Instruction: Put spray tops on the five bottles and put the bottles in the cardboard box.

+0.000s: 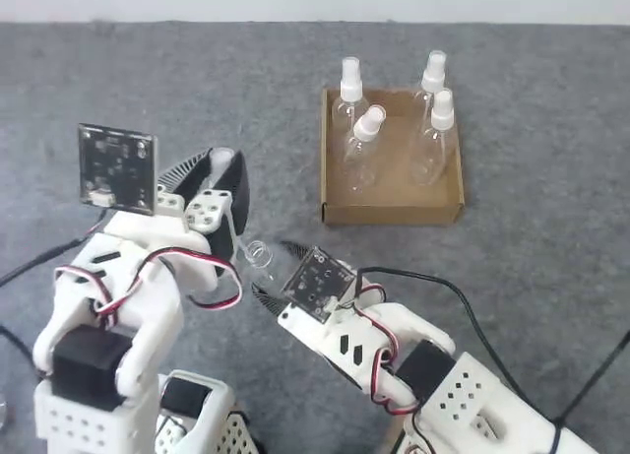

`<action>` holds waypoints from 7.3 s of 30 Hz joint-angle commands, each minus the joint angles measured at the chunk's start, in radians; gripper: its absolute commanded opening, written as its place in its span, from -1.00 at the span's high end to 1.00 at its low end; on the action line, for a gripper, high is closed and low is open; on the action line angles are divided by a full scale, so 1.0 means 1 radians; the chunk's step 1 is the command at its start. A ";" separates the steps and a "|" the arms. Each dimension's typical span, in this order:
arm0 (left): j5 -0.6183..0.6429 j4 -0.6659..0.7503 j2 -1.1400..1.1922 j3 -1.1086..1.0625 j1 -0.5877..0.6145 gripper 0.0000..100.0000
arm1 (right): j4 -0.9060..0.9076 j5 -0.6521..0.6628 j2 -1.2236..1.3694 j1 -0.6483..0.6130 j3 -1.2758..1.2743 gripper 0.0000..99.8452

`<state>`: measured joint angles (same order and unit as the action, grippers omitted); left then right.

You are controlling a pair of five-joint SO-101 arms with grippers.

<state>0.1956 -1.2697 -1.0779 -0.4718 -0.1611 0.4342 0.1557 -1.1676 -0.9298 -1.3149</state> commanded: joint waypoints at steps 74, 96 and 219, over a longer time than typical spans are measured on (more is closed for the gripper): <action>-0.150 0.172 -0.002 -0.005 0.081 0.85 | -0.236 -0.032 -0.039 0.015 -0.118 0.99; -0.282 0.175 -0.003 -0.369 0.011 0.85 | -0.231 -0.032 -0.039 0.015 -0.118 0.99; -0.121 0.232 -0.735 -0.776 -0.127 0.38 | 0.351 -0.035 0.581 0.291 1.048 0.99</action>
<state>0.0437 -1.0579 -1.8052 -1.2375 -0.2163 0.7058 0.1297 -0.5815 -0.6475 -0.3836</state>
